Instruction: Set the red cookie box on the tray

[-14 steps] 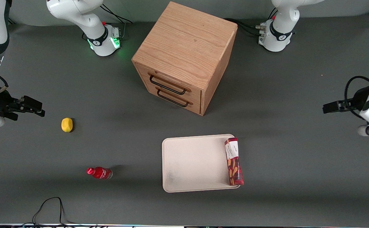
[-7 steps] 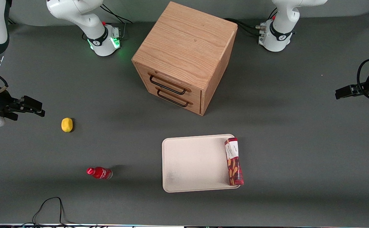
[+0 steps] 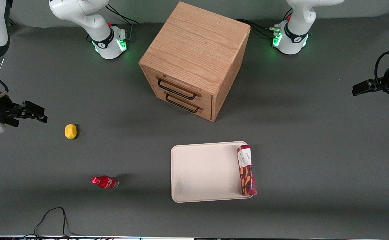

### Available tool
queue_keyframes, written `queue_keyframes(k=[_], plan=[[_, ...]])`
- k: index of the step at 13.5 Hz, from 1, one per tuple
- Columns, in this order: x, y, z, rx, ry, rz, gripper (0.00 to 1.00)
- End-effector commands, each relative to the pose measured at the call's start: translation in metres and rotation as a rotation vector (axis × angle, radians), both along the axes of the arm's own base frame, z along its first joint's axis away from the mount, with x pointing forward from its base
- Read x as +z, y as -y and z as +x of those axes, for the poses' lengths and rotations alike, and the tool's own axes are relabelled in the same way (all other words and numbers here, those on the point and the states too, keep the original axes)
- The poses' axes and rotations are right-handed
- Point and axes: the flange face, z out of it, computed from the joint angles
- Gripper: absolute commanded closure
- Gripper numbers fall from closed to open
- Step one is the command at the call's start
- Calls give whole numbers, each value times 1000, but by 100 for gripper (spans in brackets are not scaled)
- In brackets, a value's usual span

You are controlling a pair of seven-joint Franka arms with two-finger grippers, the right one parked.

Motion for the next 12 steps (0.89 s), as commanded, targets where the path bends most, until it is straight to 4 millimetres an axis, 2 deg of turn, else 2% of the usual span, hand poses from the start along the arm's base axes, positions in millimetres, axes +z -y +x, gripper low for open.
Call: queue_keyframes(k=[1,2,5,12], plan=[[24,13,5,-14,12,10,0],[18,8,10,-10,4,2,0],[17,8,11,-11,1,2,0],[23,6,12,-9,8,6,0]])
